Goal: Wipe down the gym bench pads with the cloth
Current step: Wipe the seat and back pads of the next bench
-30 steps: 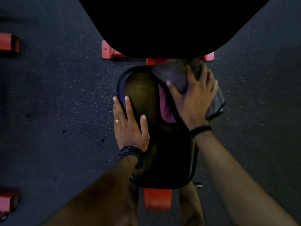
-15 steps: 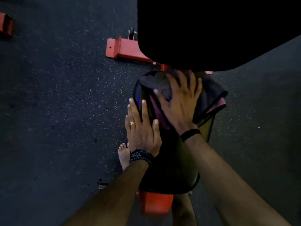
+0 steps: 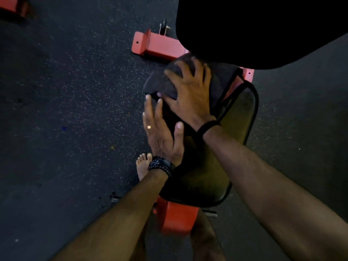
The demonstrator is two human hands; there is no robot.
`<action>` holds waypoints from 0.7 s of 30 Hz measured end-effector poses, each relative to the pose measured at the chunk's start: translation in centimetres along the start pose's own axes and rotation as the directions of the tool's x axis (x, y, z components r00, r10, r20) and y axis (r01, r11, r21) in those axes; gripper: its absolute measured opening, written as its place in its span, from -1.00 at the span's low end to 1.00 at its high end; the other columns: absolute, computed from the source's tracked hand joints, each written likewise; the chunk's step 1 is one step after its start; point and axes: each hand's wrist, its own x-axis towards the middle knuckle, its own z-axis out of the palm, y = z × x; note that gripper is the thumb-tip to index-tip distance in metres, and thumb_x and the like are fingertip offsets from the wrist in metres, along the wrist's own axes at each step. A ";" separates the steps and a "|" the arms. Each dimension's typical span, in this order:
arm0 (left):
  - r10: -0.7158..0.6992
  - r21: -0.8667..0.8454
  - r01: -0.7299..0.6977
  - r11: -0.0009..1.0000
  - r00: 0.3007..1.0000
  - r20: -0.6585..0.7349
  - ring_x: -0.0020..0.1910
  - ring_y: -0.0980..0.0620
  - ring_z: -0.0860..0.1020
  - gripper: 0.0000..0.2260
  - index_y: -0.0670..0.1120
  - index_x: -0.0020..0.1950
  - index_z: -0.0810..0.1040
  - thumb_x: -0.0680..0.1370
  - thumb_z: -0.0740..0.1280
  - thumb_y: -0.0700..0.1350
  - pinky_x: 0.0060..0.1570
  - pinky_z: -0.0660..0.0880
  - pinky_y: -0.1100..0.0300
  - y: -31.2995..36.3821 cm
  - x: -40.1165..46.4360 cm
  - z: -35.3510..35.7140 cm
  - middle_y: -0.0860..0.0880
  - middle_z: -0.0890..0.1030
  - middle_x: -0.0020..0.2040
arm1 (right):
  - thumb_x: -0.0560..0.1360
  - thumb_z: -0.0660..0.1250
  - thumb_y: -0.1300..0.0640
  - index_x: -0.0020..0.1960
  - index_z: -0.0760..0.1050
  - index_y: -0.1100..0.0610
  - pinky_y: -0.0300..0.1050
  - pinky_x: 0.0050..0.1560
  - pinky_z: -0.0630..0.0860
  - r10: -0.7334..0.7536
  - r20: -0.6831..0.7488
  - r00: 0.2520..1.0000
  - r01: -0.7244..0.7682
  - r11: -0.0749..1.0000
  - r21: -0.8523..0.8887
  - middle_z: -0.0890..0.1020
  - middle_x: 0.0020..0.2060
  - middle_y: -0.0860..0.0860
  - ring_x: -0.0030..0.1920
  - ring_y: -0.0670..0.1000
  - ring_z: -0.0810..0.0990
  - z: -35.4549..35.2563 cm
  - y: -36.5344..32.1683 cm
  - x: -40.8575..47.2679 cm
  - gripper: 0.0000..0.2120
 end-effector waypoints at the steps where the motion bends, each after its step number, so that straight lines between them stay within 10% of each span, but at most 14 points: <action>1: 0.043 -0.053 -0.044 0.998 0.999 -0.030 0.55 -0.20 0.17 -0.44 -0.05 0.56 0.15 0.63 0.00 0.20 0.38 0.22 -0.33 -0.3 -0.3 -0.8 -0.24 0.14 0.56 | 0.41 0.32 -0.20 0.34 0.50 -0.04 0.32 0.46 0.07 -0.053 0.020 0.998 0.052 0.998 0.036 0.42 0.42 0.04 0.48 0.27 0.24 -0.3 -0.1 -1.4 -0.46; 5: 0.162 -0.041 -0.159 0.986 0.984 0.077 0.48 -0.33 0.26 -0.51 0.19 0.57 0.04 0.64 0.05 0.12 0.37 0.21 -0.38 -2.0 -2.3 -6.3 -0.15 0.19 0.55 | 0.33 0.39 -0.05 0.36 0.48 -0.01 0.37 0.50 -0.05 -0.226 0.142 0.964 0.199 0.963 0.184 0.34 0.49 0.02 0.56 0.22 0.09 -1.1 -2.8 -12.7 -0.40; 10: 0.122 0.193 -0.171 0.966 0.963 0.242 0.53 -0.12 0.23 -0.51 -0.22 0.44 0.35 0.61 0.07 0.03 0.41 0.18 -0.29 -4.2 -1.7 -10.0 -0.15 0.34 0.50 | 0.42 0.38 -0.17 0.31 0.52 -0.03 0.40 0.48 -0.01 -0.335 0.182 0.924 0.305 0.936 0.174 0.36 0.48 0.02 0.55 0.22 0.14 -0.6 -3.6 -16.1 -0.50; 16: 0.074 0.183 -0.109 0.977 0.979 0.189 0.54 -0.06 0.20 -0.49 -0.20 0.49 0.31 0.62 0.06 0.05 0.44 0.17 -0.25 -3.5 0.4 -8.2 -0.12 0.32 0.51 | 0.39 0.26 -0.27 0.22 0.57 -0.06 0.36 0.47 0.01 0.187 0.076 0.979 -0.189 0.982 0.015 0.44 0.40 0.01 0.47 0.23 0.28 0.0 -2.9 1.5 -0.50; 21: 0.104 0.144 -0.129 0.981 0.980 0.167 0.54 -0.07 0.20 -0.47 -0.19 0.50 0.29 0.61 0.05 0.08 0.45 0.15 -0.24 -1.9 2.0 -8.4 -0.11 0.32 0.51 | 0.40 0.35 -0.17 0.27 0.57 0.06 0.33 0.52 -0.06 -0.305 0.188 0.934 0.301 0.952 0.050 0.50 0.36 0.10 0.52 0.23 0.20 -0.3 -5.6 -10.9 -0.49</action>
